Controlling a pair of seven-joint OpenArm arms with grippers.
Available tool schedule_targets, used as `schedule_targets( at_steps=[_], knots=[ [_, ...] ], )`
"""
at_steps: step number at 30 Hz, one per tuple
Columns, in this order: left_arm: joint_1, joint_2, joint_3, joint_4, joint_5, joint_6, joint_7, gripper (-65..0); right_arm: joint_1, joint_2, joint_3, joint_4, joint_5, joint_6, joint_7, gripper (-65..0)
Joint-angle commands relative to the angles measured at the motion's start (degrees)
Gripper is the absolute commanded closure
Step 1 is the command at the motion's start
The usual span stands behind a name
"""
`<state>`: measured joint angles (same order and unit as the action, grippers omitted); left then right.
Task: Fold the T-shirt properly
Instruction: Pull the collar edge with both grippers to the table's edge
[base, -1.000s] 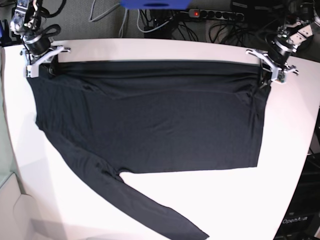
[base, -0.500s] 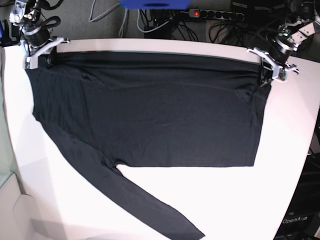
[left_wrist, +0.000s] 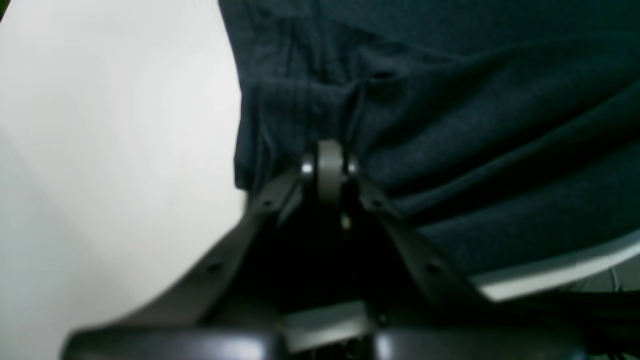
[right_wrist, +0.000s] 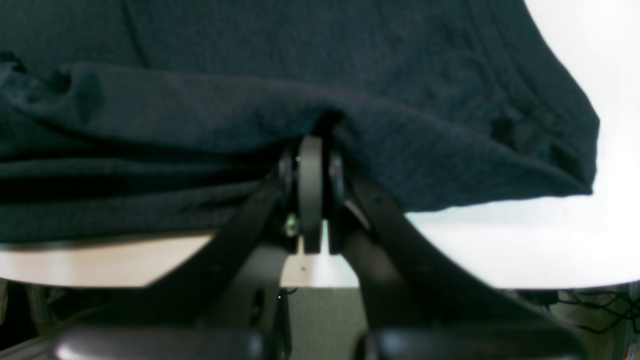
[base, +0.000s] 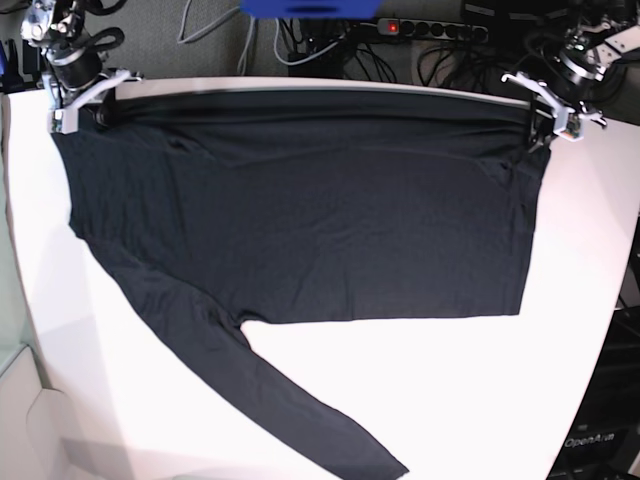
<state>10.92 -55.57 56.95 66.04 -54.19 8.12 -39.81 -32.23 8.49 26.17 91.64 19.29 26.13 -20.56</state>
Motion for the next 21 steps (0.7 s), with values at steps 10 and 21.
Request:
schedule_targets(
  at_steps=[10,21],
  knots=[
    [-0.1,1.1,1.9,-1.8,-2.1,-0.1,23.6,0.0,0.3,0.1,0.3,6.5,-1.3,-0.6,-3.0,0.0],
    [-1.8,1.1,1.9,-1.1,-2.1,-0.1,23.5,0.0,0.1,0.0,0.5,11.9,-1.3,-0.6,-3.1,0.0]
  ],
)
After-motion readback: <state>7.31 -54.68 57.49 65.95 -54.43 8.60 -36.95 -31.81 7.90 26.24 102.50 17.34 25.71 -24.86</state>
